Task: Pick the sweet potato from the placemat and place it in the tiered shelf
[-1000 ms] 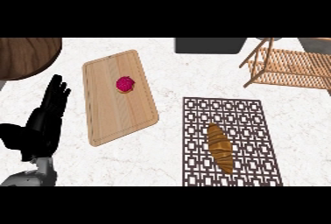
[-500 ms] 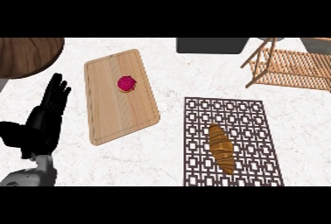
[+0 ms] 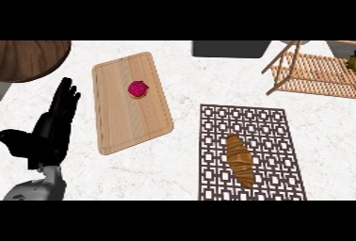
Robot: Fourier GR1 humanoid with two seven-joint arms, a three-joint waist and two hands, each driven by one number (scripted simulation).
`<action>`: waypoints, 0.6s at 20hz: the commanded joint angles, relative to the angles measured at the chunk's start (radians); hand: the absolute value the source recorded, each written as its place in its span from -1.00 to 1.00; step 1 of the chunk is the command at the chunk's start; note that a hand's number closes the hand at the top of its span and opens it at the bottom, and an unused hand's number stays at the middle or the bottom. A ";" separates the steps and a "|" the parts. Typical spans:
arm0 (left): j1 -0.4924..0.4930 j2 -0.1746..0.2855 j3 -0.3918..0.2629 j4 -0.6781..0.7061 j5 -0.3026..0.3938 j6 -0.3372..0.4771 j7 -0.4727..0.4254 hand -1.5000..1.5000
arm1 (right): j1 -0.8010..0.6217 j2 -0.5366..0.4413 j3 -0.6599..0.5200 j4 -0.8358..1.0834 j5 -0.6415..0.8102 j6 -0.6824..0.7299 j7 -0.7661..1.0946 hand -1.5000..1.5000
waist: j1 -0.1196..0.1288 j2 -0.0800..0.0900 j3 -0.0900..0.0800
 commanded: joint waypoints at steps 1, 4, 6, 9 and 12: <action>0.032 -0.008 -0.009 -0.022 0.010 -0.018 -0.016 0.00 | -0.061 -0.036 -0.063 0.121 -0.053 0.015 -0.011 1.00 | 0.015 0.006 0.001; 0.009 -0.007 -0.001 -0.015 -0.006 -0.002 -0.002 0.00 | -0.085 -0.002 -0.027 0.179 -0.023 0.010 -0.037 -1.00 | 0.016 0.008 0.001; 0.010 0.012 0.027 0.010 0.025 -0.037 -0.031 0.00 | -0.058 -0.031 -0.031 0.202 -0.029 0.056 -0.079 -1.00 | 0.012 0.008 0.001; -0.029 0.024 0.051 -0.003 0.030 -0.028 0.008 0.00 | -0.095 -0.063 -0.049 0.213 -0.054 0.107 -0.084 -1.00 | 0.008 0.007 0.001; -0.006 -0.003 0.008 -0.022 0.014 -0.025 0.029 0.00 | -0.108 -0.074 -0.066 0.224 -0.076 0.131 -0.112 -1.00 | 0.012 0.007 0.002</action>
